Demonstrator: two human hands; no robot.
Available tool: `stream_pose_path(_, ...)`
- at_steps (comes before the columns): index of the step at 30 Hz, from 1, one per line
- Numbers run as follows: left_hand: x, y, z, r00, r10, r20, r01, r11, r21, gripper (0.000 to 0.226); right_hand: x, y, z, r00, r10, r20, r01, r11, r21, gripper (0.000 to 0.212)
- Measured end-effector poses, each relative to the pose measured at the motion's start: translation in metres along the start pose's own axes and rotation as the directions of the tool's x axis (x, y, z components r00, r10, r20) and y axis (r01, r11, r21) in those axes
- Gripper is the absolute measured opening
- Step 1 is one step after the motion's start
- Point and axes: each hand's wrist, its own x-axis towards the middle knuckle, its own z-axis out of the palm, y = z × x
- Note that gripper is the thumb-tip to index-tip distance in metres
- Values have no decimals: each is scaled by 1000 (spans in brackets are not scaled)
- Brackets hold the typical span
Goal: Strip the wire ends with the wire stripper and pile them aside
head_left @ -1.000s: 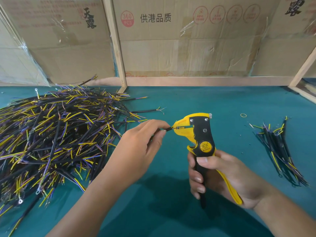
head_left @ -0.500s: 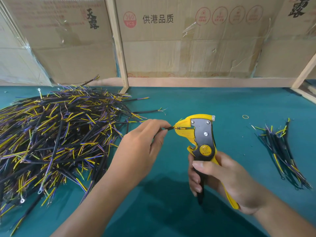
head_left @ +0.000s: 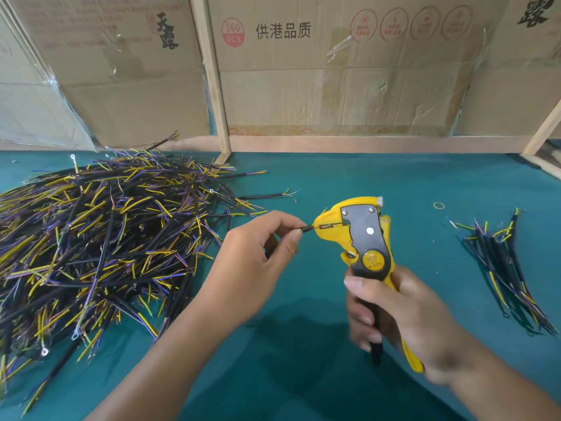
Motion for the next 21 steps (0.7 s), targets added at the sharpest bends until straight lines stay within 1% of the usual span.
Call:
stream_pose_path(3, 0, 0, 1, 1000, 9, 2, -9, 998, 64, 11, 1, 0, -2, 999, 34, -40, -34, 999, 5, 42)
stream_pose_path(12, 0, 0, 0, 999, 36, 10, -37, 996, 85, 11, 1, 0, -1, 998, 48, -34, -47, 999, 16, 43)
stream_pose_path(15, 1, -2, 0, 999, 37, -9, -36, 992, 122, 10, 3, -2, -3, 998, 42, -47, -39, 998, 55, 39)
stream_pose_path(19, 7, -7, -10, 997, 35, -73, -24, 989, 148, 11, 7, -9, -13, 988, 31, -150, -5, 985, 174, 31)
stream_pose_path(21, 7, -7, -13, 996, 40, -80, -28, 990, 141, 13, 8, -11, -17, 986, 23, -165, 11, 979, 204, 25)
